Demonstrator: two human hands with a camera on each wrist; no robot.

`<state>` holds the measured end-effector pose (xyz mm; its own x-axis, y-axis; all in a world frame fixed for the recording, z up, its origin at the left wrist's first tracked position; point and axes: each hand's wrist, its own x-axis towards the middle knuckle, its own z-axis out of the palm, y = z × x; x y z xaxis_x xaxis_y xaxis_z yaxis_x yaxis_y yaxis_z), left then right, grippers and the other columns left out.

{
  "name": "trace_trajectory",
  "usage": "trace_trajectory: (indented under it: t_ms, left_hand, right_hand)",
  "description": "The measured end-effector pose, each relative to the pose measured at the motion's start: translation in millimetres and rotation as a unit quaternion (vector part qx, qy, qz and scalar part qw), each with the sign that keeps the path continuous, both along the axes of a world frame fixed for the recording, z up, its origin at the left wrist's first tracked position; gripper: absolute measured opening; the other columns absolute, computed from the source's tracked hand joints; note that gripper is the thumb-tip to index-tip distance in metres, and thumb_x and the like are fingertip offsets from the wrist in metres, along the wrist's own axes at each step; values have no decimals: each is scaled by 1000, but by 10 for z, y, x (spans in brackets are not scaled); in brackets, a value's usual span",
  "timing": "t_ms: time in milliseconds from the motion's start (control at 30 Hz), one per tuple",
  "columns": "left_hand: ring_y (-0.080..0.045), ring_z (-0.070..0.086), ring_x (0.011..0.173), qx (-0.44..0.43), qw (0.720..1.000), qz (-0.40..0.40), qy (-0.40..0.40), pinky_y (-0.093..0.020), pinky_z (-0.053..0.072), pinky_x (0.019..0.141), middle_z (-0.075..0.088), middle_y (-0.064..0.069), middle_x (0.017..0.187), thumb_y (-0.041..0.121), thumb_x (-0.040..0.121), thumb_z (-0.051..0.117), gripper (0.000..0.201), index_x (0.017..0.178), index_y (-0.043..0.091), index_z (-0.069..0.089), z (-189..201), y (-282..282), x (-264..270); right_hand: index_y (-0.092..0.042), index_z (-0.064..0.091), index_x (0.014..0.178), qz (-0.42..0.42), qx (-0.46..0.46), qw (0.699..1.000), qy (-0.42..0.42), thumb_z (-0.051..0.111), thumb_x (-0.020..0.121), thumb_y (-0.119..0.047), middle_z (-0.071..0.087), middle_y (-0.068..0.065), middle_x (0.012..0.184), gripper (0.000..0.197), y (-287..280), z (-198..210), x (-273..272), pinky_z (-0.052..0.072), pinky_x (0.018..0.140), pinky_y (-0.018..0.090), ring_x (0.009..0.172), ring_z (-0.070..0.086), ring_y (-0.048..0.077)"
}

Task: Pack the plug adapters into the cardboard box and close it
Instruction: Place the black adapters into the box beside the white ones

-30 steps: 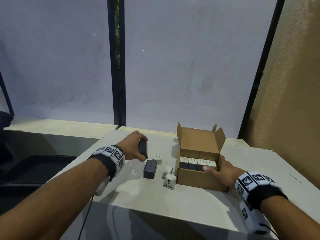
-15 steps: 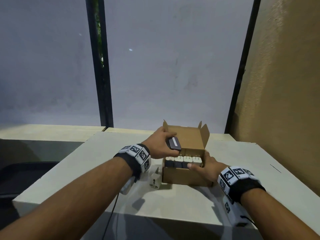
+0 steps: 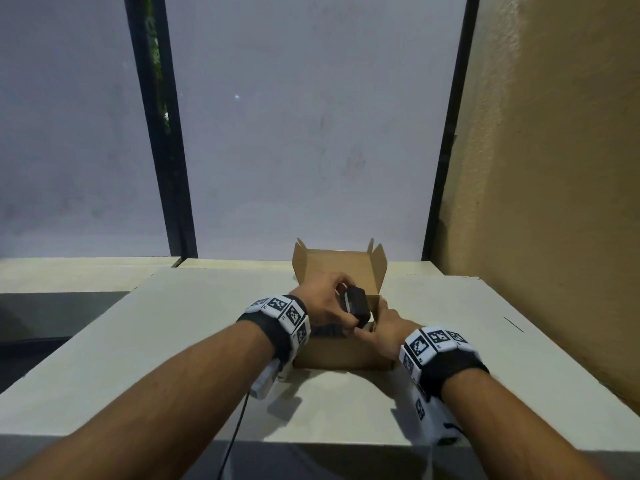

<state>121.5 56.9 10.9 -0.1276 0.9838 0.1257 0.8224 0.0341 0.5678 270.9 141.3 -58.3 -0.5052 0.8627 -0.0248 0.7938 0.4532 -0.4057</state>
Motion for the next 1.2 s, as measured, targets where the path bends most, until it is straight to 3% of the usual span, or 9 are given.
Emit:
trace_trajectory:
  t_ms: [100,233,333,567,967,1033,1100,1133,1200]
  left_hand:
    - [-15,59,100,2,1000,16,-19,-24,51,80,60,7,108,21,55,89,73,117,26,51,-57,94,34]
    - [-17,59,105,-21,999,21,-13,-32,53,92,63,3,114,23,61,89,73,123,23,52,-106,170,60]
    - [-18,59,110,-46,999,9,-5,-37,51,98,64,2,118,24,63,89,71,125,22,53,-110,200,49]
    - [-19,58,117,-91,995,2,51,-38,48,102,65,0,125,21,64,88,69,125,19,57,-149,216,5]
    - [-22,60,108,-147,988,10,45,-39,49,97,64,-4,117,23,75,80,59,124,18,48,-183,205,26]
    - [-23,60,108,-150,988,10,42,-39,49,98,64,-5,118,23,76,79,58,124,18,47,-180,199,23]
    - [-23,60,108,-149,988,9,42,-38,49,98,64,-5,119,23,76,79,58,125,18,47,-181,190,25]
    - [-23,60,108,-149,988,10,44,-36,48,97,63,-5,120,22,76,79,59,126,17,47,-182,189,29]
    - [-24,59,108,-148,987,12,56,-33,47,92,63,-6,119,22,78,78,59,127,16,46,-173,192,47]
  right_hand:
    - [-22,15,159,2,-22,1000,11,40,39,-99,48,10,152,146,7,6,0,47,108,51,130,56,34]
    - [-21,12,160,-9,-39,999,16,57,59,-92,43,11,157,132,-5,21,1,44,112,50,135,52,35]
    - [-20,11,161,-11,-38,999,9,60,69,-86,42,12,157,123,-12,22,7,44,112,49,135,51,34]
    - [-19,11,161,-6,-33,999,-2,57,71,-87,37,12,161,122,-11,15,14,43,113,49,139,48,34]
    - [-19,16,158,6,-22,1000,2,55,72,-87,41,10,158,117,-18,48,36,43,112,48,137,50,32]
    - [-19,16,158,9,-22,1000,1,53,67,-92,42,10,157,122,-28,59,39,44,111,47,136,51,32]
    - [-22,17,158,15,-30,999,7,46,52,-102,44,9,156,136,-31,55,39,46,111,48,135,53,32]
    - [-22,16,158,16,-33,999,7,46,53,-102,43,9,157,135,-29,50,40,46,110,48,135,53,32]
    - [-21,14,159,9,-27,1000,2,53,70,-91,41,10,158,120,-35,55,42,45,111,47,136,52,32]
